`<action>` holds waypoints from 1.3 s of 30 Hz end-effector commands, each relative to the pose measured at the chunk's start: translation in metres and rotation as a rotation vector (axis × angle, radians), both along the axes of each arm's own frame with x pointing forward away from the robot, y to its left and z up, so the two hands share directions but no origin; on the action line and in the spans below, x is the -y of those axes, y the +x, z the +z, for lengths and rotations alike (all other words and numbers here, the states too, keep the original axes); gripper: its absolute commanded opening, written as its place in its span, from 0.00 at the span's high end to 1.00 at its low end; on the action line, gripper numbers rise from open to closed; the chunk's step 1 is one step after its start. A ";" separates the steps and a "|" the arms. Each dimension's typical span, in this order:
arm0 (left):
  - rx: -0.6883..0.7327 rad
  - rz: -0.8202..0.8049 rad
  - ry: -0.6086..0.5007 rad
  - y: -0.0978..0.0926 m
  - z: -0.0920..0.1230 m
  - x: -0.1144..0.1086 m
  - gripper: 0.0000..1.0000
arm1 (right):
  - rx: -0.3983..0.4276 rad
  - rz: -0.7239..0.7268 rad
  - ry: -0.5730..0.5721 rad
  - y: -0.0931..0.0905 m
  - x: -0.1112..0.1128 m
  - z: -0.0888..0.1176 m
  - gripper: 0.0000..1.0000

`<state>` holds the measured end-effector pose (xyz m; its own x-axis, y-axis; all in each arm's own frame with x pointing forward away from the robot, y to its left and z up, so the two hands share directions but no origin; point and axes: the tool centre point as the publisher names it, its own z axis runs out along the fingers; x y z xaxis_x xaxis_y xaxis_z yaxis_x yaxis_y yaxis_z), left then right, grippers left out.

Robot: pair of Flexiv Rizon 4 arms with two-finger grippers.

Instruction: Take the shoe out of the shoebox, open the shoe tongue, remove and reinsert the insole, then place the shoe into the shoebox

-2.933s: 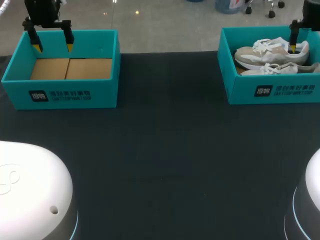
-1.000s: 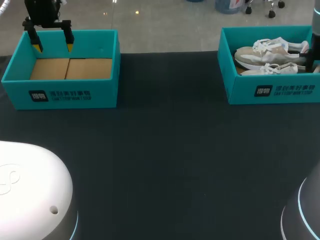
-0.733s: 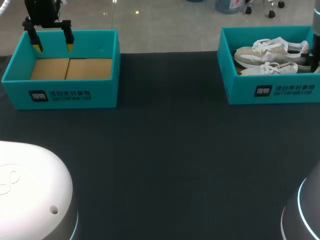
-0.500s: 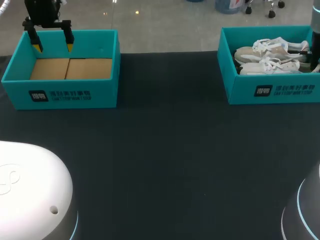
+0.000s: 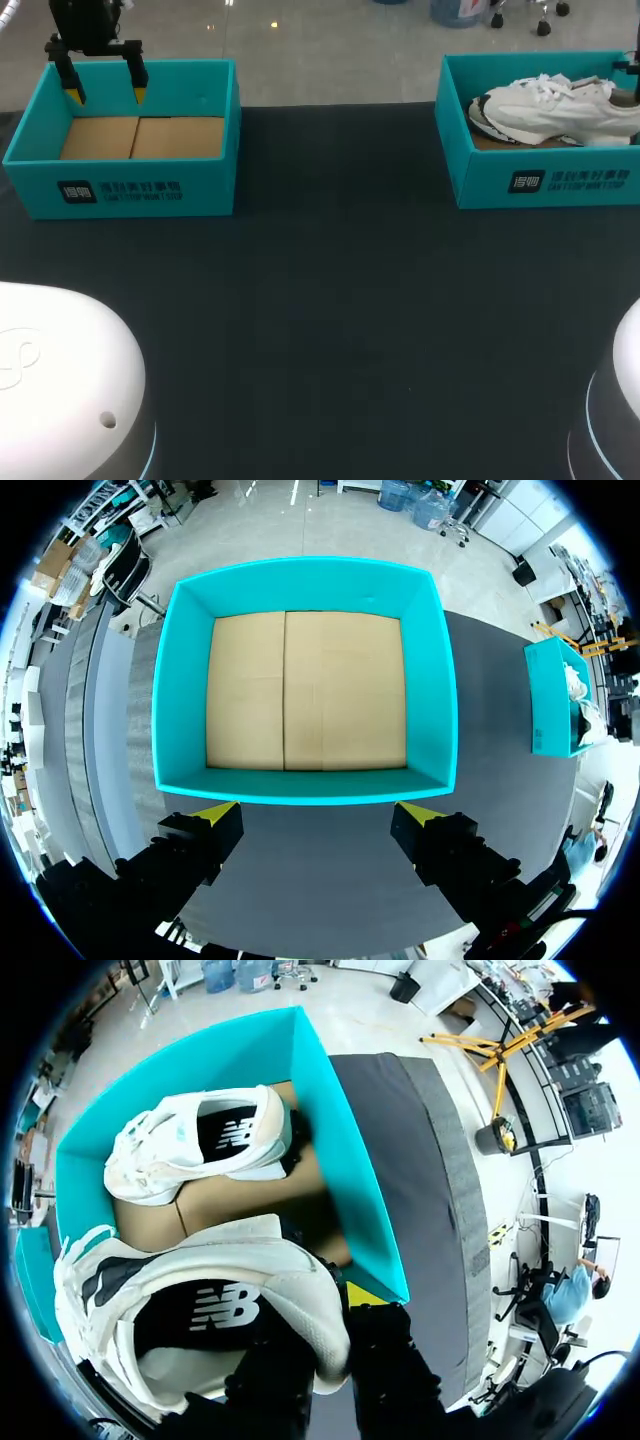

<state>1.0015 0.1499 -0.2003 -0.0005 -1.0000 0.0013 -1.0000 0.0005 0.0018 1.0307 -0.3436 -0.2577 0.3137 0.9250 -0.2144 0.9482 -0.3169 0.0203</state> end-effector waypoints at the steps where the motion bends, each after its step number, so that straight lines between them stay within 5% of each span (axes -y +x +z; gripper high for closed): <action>1: 0.001 0.000 0.001 -0.001 0.000 0.000 0.00 | 0.025 0.008 -0.011 -0.013 -0.012 0.043 1.00; 14: 0.001 0.000 0.001 -0.001 0.000 0.000 0.00 | 0.064 0.032 -0.065 -0.031 -0.050 0.093 1.00; 39: 0.001 0.000 0.001 -0.001 0.000 0.000 0.00 | 0.046 0.002 -0.121 -0.125 -0.153 0.117 1.00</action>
<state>1.0015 0.1498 -0.2003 -0.0006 -1.0000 0.0013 -1.0000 0.0006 0.0018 0.9154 -0.1958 -0.1447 0.3195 0.8957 -0.3094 0.9467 -0.3159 0.0631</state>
